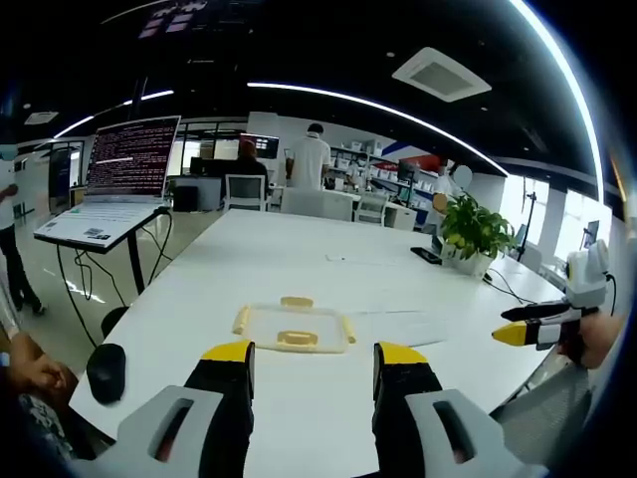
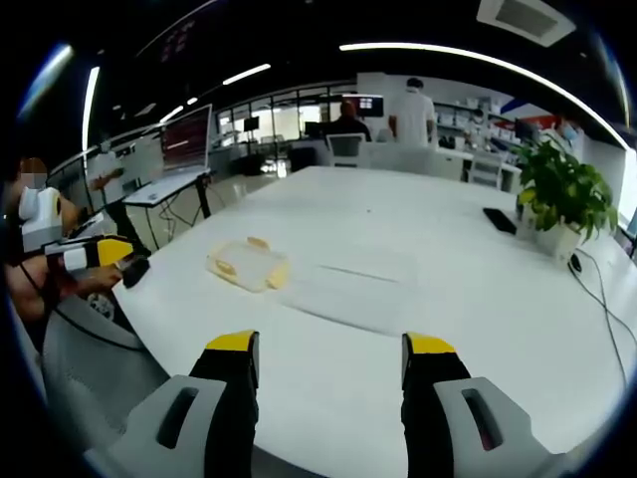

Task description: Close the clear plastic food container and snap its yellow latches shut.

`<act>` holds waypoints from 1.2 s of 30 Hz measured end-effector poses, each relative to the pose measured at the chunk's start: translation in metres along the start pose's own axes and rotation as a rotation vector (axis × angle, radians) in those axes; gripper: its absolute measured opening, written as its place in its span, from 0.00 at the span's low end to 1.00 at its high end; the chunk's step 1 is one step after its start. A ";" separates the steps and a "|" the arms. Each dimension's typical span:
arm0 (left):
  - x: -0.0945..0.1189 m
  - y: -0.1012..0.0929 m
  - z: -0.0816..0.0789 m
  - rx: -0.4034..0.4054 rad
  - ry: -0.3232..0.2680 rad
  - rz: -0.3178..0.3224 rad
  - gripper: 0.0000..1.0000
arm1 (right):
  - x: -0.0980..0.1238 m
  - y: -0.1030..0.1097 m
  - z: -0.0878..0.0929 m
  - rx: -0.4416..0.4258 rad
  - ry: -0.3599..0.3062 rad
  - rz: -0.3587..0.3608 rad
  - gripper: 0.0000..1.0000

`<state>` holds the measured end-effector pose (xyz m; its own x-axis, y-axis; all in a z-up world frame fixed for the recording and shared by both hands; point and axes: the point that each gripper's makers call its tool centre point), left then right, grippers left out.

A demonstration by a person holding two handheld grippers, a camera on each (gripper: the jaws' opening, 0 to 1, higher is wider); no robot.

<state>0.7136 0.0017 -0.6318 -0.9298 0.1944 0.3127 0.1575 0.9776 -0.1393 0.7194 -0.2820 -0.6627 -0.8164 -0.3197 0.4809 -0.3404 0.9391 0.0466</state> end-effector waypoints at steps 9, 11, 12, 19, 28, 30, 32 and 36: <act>0.000 -0.001 0.000 0.000 0.000 0.001 0.42 | 0.000 0.000 0.000 0.001 0.000 -0.001 0.54; 0.000 -0.001 0.000 0.001 0.000 0.001 0.42 | 0.000 0.000 0.000 0.001 0.000 0.000 0.54; 0.000 -0.001 0.000 0.000 -0.001 0.001 0.42 | 0.000 0.000 0.000 0.001 0.001 -0.001 0.54; 0.000 -0.001 0.000 -0.006 -0.004 0.003 0.42 | 0.000 0.001 0.001 0.002 0.006 -0.001 0.54; 0.000 0.003 0.001 0.018 0.018 -0.012 0.43 | -0.003 0.002 0.001 -0.006 0.019 -0.011 0.55; -0.001 0.001 0.000 0.012 0.017 -0.008 0.44 | -0.005 0.003 0.001 -0.018 0.022 -0.015 0.56; -0.003 -0.003 0.004 -0.020 0.050 0.007 0.44 | -0.007 0.004 0.002 -0.035 0.027 -0.021 0.57; -0.011 -0.003 0.000 -0.013 0.050 0.029 0.45 | -0.014 0.010 -0.002 -0.020 0.042 -0.043 0.57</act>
Point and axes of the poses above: the point that each gripper's makers call its tool centre point, and the gripper's own axes: x roughly backward along the fingers, y roughly to its left, z roughly out of its underside, and after that the axes turned 1 degree about -y, right-handed
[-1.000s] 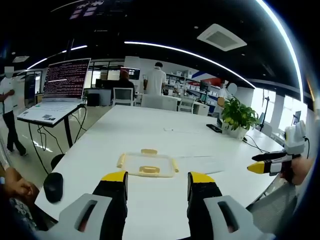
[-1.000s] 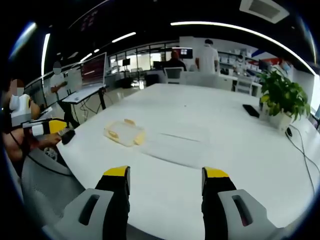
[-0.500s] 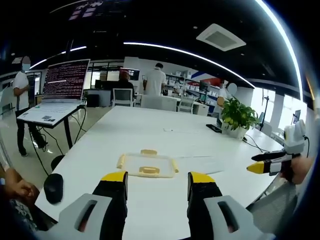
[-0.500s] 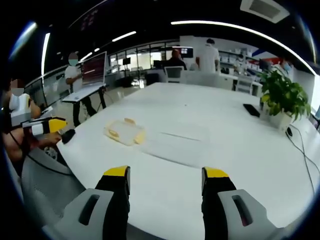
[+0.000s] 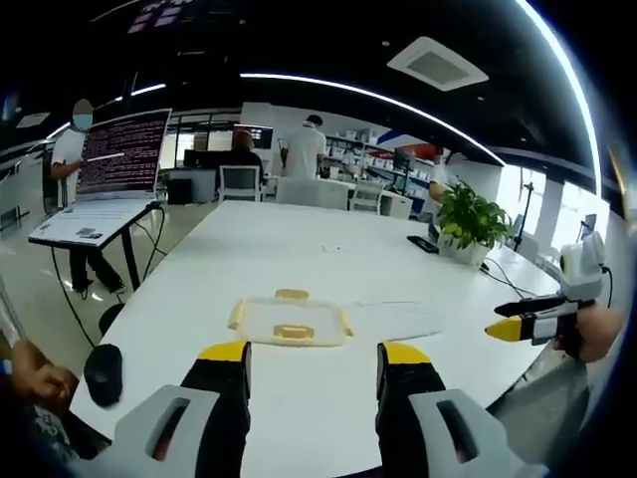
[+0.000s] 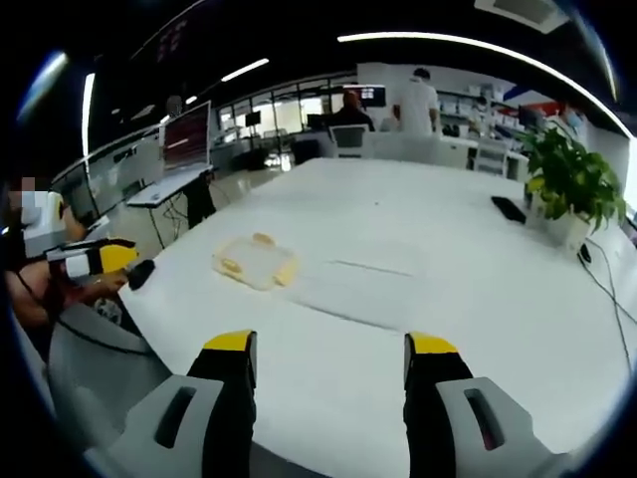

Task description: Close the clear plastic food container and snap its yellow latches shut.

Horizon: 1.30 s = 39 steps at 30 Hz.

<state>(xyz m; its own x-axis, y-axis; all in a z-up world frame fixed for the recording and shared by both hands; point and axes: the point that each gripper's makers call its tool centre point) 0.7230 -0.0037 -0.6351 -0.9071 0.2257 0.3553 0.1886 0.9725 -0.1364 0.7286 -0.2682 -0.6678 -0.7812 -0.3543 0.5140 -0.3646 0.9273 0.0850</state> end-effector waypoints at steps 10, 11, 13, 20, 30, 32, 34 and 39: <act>-0.024 0.023 0.001 -0.029 0.031 0.017 0.45 | -0.029 0.012 -0.016 0.082 0.045 -0.104 0.56; -0.025 0.025 0.001 -0.037 0.035 0.019 0.45 | -0.031 0.013 -0.016 0.089 0.050 -0.109 0.56; -0.030 0.031 0.002 -0.050 0.048 0.028 0.45 | -0.037 0.014 -0.019 0.098 0.055 -0.119 0.56; -0.047 0.048 0.004 -0.069 0.079 0.040 0.45 | -0.054 0.021 -0.030 0.144 0.071 -0.149 0.55; -0.071 0.053 0.003 -0.114 0.117 0.111 0.45 | -0.073 0.025 -0.038 0.192 0.095 -0.189 0.54; -0.075 0.056 0.002 -0.117 0.122 0.115 0.44 | -0.076 0.027 -0.040 0.201 0.103 -0.203 0.54; -0.079 0.057 0.001 -0.126 0.124 0.124 0.44 | -0.079 0.031 -0.041 0.207 0.107 -0.224 0.52; -0.091 0.060 -0.002 -0.175 0.145 0.169 0.44 | -0.089 0.046 -0.043 0.263 0.127 -0.284 0.51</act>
Point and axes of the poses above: the point that each gripper's makers call its tool centre point, and the gripper's own axes: x roughly backward along the fingers, y roughly to its left, z roughly out of its underside, and after that the axes turned 1 degree about -y, right-handed
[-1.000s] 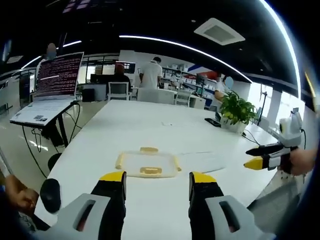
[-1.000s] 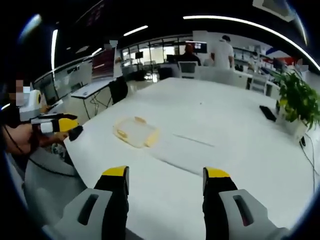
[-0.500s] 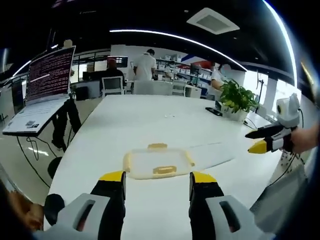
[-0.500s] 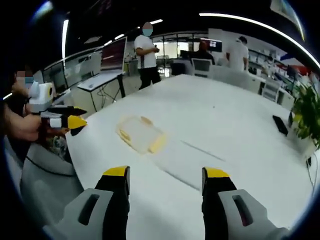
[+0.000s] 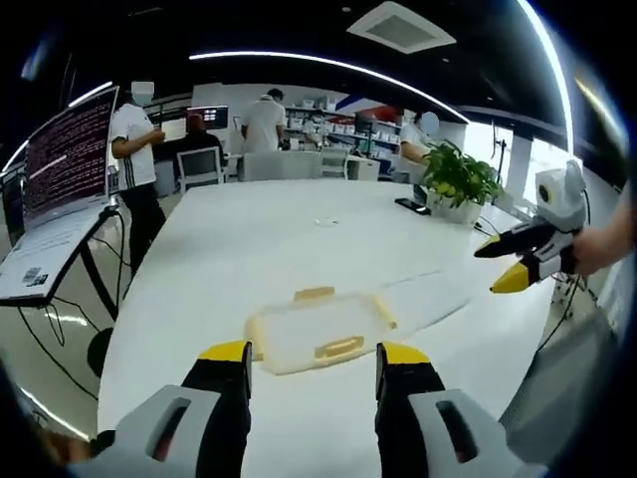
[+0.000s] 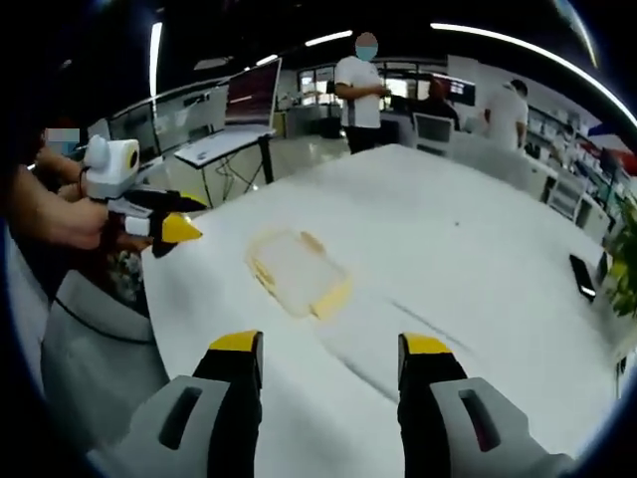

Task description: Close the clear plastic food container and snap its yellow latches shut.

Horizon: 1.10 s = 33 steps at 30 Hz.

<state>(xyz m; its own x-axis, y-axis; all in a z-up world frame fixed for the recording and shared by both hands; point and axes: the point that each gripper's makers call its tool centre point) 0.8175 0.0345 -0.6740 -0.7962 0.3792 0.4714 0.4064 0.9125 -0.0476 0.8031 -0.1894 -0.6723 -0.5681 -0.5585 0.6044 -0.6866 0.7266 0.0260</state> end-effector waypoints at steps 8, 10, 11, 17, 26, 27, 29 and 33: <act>-0.021 0.020 -0.008 -0.058 0.025 0.048 0.44 | -0.020 0.010 -0.013 0.049 0.013 -0.052 0.52; -0.027 0.021 -0.007 -0.079 0.057 0.083 0.44 | -0.024 0.010 -0.016 0.062 0.018 -0.060 0.52; -0.029 0.025 -0.006 -0.093 0.069 0.078 0.44 | -0.027 0.010 -0.018 0.066 0.021 -0.067 0.52; -0.042 0.037 0.002 -0.130 0.142 0.130 0.44 | -0.039 0.012 -0.025 0.127 0.046 -0.096 0.52; -0.053 0.036 0.007 -0.231 0.232 0.287 0.45 | -0.053 0.016 -0.028 0.185 0.084 -0.139 0.51; -0.053 0.033 0.010 -0.251 0.255 0.325 0.45 | -0.055 0.016 -0.029 0.201 0.086 -0.143 0.51; -0.056 0.030 0.013 -0.247 0.277 0.363 0.45 | -0.058 0.015 -0.032 0.245 0.087 -0.149 0.51; -0.063 0.033 0.011 -0.279 0.284 0.379 0.46 | -0.066 0.015 -0.041 0.306 0.079 -0.163 0.52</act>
Point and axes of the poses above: the point that each gripper's makers call its tool centre point, and the gripper's own axes: x roughly backward along the fingers, y roughly to its left, z roughly out of its underside, and after that the axes turned 1 degree about -y, right-handed
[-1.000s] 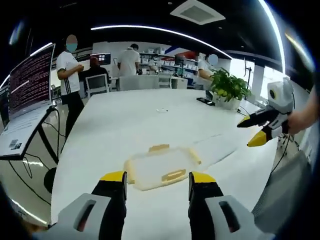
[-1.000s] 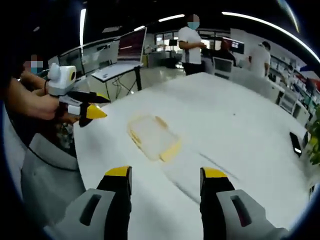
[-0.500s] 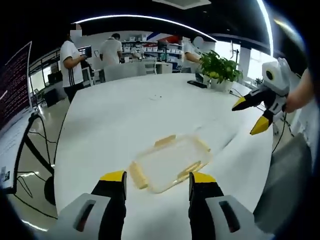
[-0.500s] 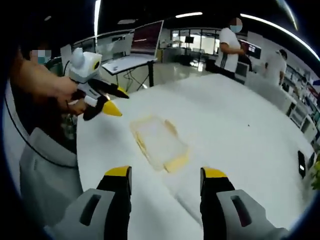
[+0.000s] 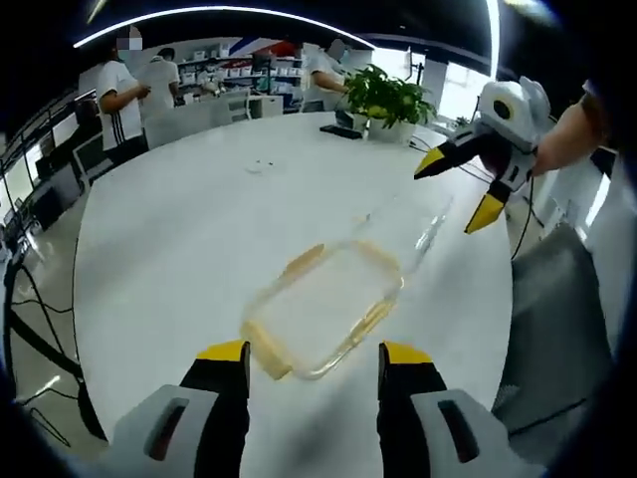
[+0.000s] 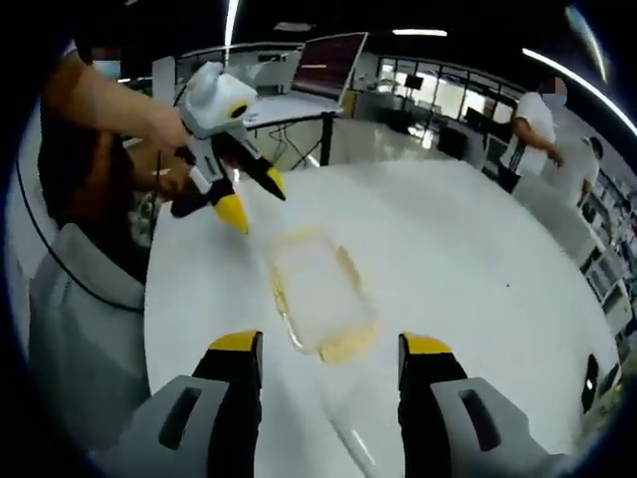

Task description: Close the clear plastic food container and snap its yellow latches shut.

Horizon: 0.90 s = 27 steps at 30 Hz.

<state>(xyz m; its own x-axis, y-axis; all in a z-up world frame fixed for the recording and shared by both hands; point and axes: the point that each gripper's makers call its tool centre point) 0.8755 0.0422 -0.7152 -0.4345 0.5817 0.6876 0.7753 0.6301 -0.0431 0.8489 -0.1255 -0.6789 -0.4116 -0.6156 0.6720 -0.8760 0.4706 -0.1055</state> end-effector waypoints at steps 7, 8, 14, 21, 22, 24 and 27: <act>-0.009 0.006 -0.007 -0.081 0.021 0.066 0.47 | -0.014 -0.003 -0.001 0.025 0.024 -0.060 0.53; -0.010 0.006 -0.007 -0.094 0.029 0.078 0.48 | -0.016 -0.004 -0.001 0.030 0.029 -0.064 0.53; -0.017 -0.003 -0.004 -0.255 0.103 0.194 0.48 | -0.030 -0.008 0.005 0.086 0.073 -0.105 0.55; -0.024 0.004 -0.002 -0.324 0.149 0.230 0.50 | -0.046 -0.010 0.009 0.115 0.100 -0.147 0.56; -0.025 0.006 -0.001 -0.342 0.159 0.236 0.50 | -0.048 -0.011 0.010 0.118 0.107 -0.156 0.57; -0.025 0.006 0.001 -0.375 0.169 0.265 0.51 | -0.051 -0.009 0.013 0.128 0.120 -0.182 0.56; -0.027 0.009 0.004 -0.416 0.186 0.293 0.52 | -0.054 -0.009 0.016 0.141 0.134 -0.199 0.56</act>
<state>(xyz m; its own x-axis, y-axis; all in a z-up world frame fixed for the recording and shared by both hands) 0.8921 0.0342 -0.7371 -0.1141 0.5779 0.8081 0.9842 0.1767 0.0126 0.8751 -0.1063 -0.7256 -0.1991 -0.5939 0.7795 -0.9666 0.2499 -0.0565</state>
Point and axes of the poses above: the point that each gripper's makers call its tool centre point, and the gripper's own axes: x roughly backward along the fingers, y roughly to its left, z roughly out of its underside, and after that the axes turned 1 degree about -y, right-handed
